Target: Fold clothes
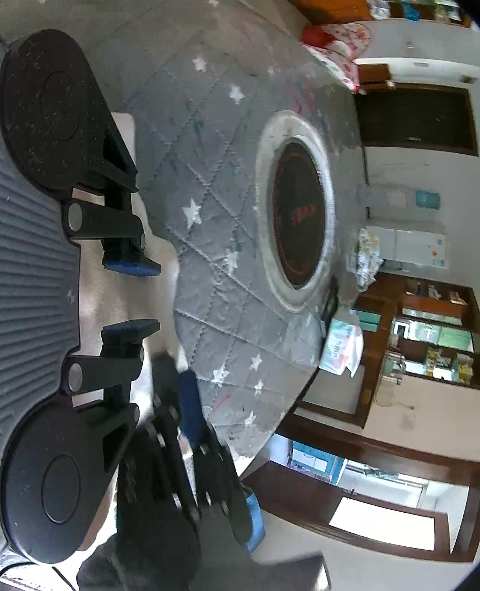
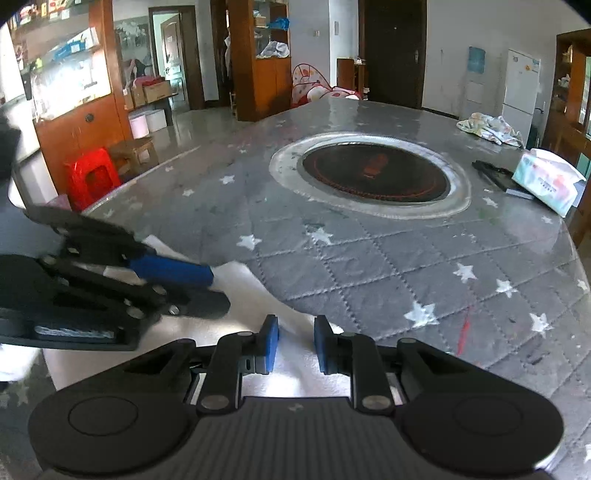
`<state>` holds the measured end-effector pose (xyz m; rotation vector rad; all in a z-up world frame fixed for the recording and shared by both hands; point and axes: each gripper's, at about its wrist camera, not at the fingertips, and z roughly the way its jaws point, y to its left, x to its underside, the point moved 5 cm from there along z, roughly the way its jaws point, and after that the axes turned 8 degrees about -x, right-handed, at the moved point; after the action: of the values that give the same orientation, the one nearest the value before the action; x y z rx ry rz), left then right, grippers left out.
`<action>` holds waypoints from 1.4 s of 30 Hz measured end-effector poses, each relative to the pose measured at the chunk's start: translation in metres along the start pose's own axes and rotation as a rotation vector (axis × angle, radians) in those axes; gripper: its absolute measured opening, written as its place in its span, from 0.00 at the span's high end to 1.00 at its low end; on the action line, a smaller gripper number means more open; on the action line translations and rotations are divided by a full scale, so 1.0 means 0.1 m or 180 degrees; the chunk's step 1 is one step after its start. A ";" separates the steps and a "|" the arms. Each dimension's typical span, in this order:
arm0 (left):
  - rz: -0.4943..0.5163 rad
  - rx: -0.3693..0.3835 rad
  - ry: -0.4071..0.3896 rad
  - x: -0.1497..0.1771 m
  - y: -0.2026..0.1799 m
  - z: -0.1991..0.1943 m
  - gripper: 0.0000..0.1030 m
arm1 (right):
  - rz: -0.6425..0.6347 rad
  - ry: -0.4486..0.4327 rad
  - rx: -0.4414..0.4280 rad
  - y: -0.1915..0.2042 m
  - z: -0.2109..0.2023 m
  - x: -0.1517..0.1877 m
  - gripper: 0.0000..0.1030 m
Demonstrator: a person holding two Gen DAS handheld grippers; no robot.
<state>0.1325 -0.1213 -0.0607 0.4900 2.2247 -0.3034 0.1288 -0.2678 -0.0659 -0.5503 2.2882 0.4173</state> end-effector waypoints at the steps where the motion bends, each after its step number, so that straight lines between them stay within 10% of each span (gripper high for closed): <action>1: -0.0008 0.0001 0.0010 0.01 0.00 0.01 0.73 | -0.0051 -0.0001 0.0019 0.00 -0.06 0.01 0.81; 15: 0.0155 0.0178 -0.0165 0.04 -0.27 -0.27 0.67 | 0.0099 0.0096 0.0179 -0.15 -0.85 0.57 0.81; 24: 0.0660 0.0897 -0.0137 0.38 -1.02 -0.59 0.68 | 0.0432 0.0016 0.0105 -0.32 -0.72 0.63 0.81; 42: 0.0839 0.1177 -0.0052 0.64 -1.32 -0.54 0.65 | 0.0150 0.0015 0.0398 -0.27 -0.64 0.63 0.93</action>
<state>-0.0002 -0.2039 -0.0679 0.9649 2.0618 -0.5790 0.0645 -0.3359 -0.0719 -0.4360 2.3169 0.2934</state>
